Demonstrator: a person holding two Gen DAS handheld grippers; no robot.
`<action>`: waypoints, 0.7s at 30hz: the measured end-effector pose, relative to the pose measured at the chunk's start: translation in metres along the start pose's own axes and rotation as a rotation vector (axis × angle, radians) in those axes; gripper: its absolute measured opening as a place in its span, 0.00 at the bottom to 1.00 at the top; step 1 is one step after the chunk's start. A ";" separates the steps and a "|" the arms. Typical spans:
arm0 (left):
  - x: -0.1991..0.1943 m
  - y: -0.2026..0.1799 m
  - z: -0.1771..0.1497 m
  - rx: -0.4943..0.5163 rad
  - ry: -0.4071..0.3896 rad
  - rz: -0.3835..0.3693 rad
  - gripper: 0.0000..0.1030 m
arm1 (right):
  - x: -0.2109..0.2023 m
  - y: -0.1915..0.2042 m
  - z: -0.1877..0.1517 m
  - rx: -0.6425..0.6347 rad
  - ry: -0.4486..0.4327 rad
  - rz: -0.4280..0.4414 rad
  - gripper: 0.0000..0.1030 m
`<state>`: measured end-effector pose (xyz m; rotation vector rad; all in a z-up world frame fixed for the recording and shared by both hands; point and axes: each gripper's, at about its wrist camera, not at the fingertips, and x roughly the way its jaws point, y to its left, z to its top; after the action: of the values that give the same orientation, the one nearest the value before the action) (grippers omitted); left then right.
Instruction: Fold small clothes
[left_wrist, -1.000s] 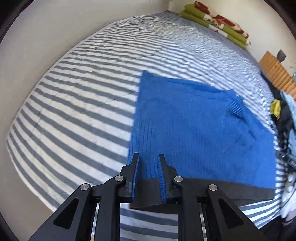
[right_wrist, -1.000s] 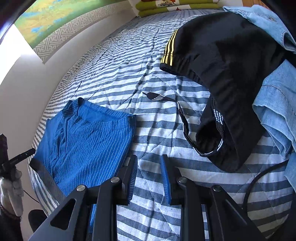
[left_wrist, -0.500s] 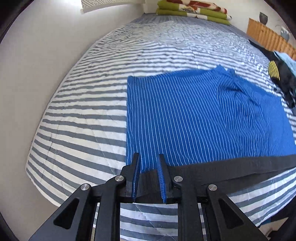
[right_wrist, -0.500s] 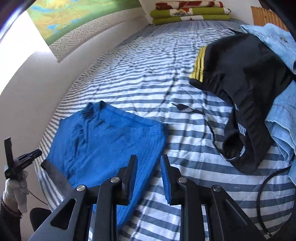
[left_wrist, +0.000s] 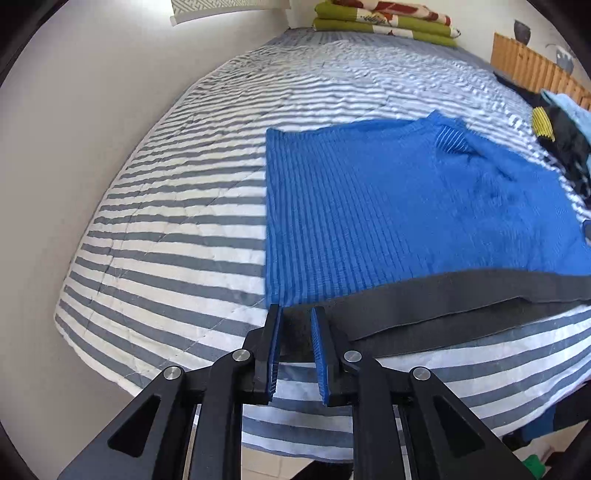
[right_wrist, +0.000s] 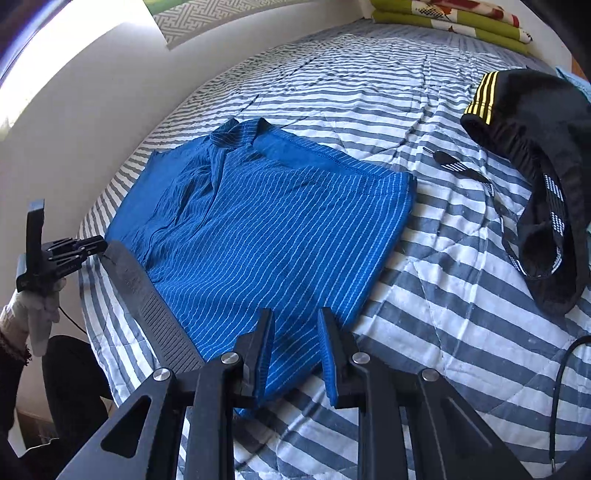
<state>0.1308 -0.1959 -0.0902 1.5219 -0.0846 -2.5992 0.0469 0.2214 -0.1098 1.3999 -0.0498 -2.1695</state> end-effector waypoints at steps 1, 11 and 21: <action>-0.010 -0.009 0.003 0.001 -0.027 -0.020 0.16 | -0.008 -0.006 -0.001 0.019 -0.022 -0.004 0.23; -0.072 -0.231 0.009 0.390 -0.139 -0.340 0.44 | -0.033 -0.055 0.013 0.221 -0.118 0.017 0.23; -0.050 -0.348 -0.035 0.572 -0.018 -0.378 0.48 | -0.020 -0.075 0.042 0.338 -0.127 0.113 0.31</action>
<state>0.1568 0.1565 -0.1030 1.8325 -0.6543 -3.0625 -0.0147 0.2836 -0.0980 1.3936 -0.5527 -2.2243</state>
